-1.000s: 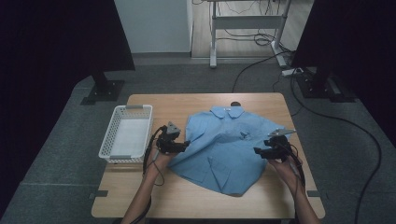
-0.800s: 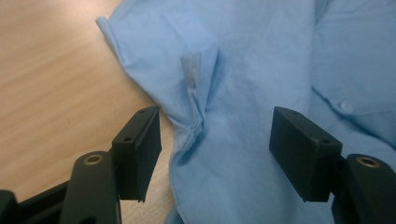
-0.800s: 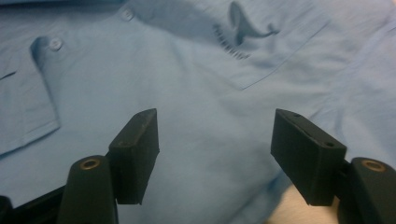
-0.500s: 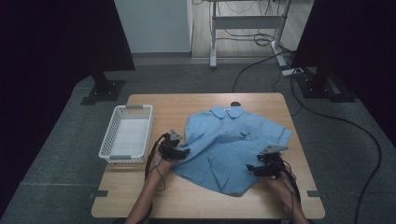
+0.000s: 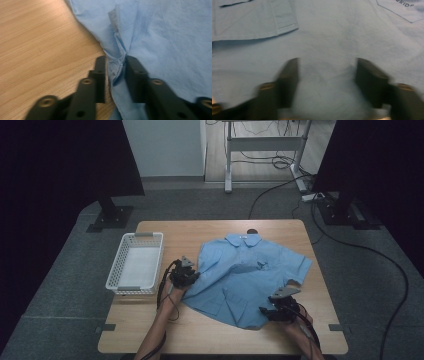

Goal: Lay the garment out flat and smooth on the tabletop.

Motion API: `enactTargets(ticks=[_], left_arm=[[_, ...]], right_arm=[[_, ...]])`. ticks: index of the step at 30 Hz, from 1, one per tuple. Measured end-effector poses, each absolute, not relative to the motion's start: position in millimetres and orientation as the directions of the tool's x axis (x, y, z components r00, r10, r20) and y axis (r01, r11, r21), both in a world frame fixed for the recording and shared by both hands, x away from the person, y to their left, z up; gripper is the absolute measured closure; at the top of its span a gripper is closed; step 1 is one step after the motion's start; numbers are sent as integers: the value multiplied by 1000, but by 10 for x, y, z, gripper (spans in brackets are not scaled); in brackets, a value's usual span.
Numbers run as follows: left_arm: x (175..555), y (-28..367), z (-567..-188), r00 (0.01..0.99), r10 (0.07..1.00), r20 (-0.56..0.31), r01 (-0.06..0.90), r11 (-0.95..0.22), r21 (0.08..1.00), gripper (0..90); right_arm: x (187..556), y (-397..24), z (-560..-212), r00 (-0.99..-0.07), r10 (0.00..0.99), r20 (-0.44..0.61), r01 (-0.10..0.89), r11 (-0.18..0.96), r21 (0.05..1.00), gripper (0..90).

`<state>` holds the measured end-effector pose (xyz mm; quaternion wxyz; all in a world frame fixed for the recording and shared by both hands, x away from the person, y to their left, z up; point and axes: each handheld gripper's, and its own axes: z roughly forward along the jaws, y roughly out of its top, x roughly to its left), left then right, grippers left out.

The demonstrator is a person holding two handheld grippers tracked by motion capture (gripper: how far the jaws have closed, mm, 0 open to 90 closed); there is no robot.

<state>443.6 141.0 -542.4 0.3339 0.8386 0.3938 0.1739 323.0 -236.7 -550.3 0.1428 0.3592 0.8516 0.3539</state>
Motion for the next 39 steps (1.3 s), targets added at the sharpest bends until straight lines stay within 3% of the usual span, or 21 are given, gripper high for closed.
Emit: enactTargets(ticks=[2, 5, 14, 21, 23, 24, 26, 30, 33, 39], left_arm=[[4448, 1402, -5411, 617, 785, 51, 549, -476, 687, 857], [4468, 1429, -5401, 593, 803, 57, 561, -463, 686, 869], [4461, 1558, -5409, 531, 844, 73, 585, -427, 689, 870], [4309, 1569, -5398, 515, 851, 101, 595, -440, 672, 863], [4257, 1552, -5392, 512, 850, 125, 590, -453, 668, 827], [4233, 1543, -5384, 516, 846, 137, 582, -463, 669, 753], [4169, 1531, -5341, 513, 842, 168, 556, -475, 682, 598], [4030, 1516, -5222, 566, 814, 127, 502, -463, 730, 395], [3933, 1459, -5173, 613, 784, 98, 482, -469, 740, 314], [3873, 1332, -5203, 647, 755, 106, 458, -496, 737, 307]], right_arm=[[3204, -2378, -5495, -707, 707, 19, 509, 490, 708, 675], [3178, -2419, -5482, -716, 697, 51, 525, 489, 697, 887], [3083, -2651, -5462, -723, 678, 131, 572, 481, 665, 896], [3009, -3033, -5449, -679, 723, 126, 605, 455, 653, 896], [3004, -3117, -5455, -668, 732, 132, 613, 441, 656, 896], [3000, -3140, -5455, -665, 735, 132, 615, 438, 656, 893], [2990, -3147, -5457, -664, 740, 106, 597, 439, 671, 710], [3001, -3117, -5477, -666, 740, 97, 578, 430, 693, 461], [3024, -3062, -5489, -663, 745, 74, 568, 436, 698, 354], [3108, -2965, -5465, -658, 751, 57, 552, 428, 716, 278]])
